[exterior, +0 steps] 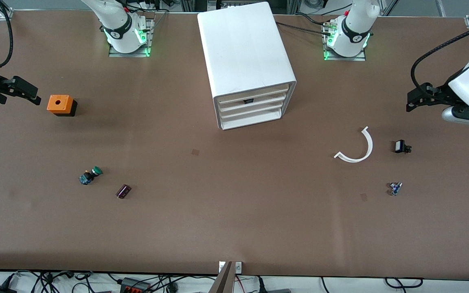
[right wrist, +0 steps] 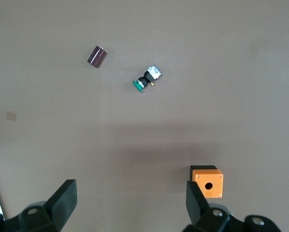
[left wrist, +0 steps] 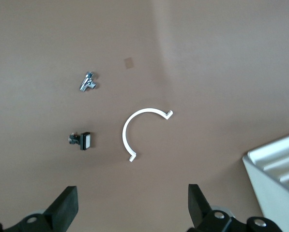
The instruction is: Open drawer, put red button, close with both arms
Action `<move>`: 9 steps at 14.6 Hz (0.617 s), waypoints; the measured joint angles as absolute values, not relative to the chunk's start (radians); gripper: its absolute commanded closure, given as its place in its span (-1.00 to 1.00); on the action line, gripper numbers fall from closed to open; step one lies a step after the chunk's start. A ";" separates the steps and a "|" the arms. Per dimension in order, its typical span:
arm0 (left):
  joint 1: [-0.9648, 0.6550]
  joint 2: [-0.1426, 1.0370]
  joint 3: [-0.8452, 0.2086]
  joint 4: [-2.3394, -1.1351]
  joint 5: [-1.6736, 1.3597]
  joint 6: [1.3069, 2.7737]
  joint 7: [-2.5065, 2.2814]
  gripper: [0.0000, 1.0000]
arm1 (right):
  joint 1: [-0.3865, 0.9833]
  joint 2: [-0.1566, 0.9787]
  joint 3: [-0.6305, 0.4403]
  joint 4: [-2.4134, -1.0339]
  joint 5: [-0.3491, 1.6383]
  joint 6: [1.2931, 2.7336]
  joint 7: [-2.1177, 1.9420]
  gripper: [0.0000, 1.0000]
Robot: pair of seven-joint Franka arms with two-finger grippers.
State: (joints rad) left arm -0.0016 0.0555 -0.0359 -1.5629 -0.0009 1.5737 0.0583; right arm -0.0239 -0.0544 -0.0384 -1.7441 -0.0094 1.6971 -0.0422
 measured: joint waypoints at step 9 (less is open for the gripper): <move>-0.022 0.041 -0.022 -1.601 -0.001 1.602 0.025 -1.00 | -0.024 -0.054 -0.038 -1.746 -0.009 1.699 -0.042 -1.00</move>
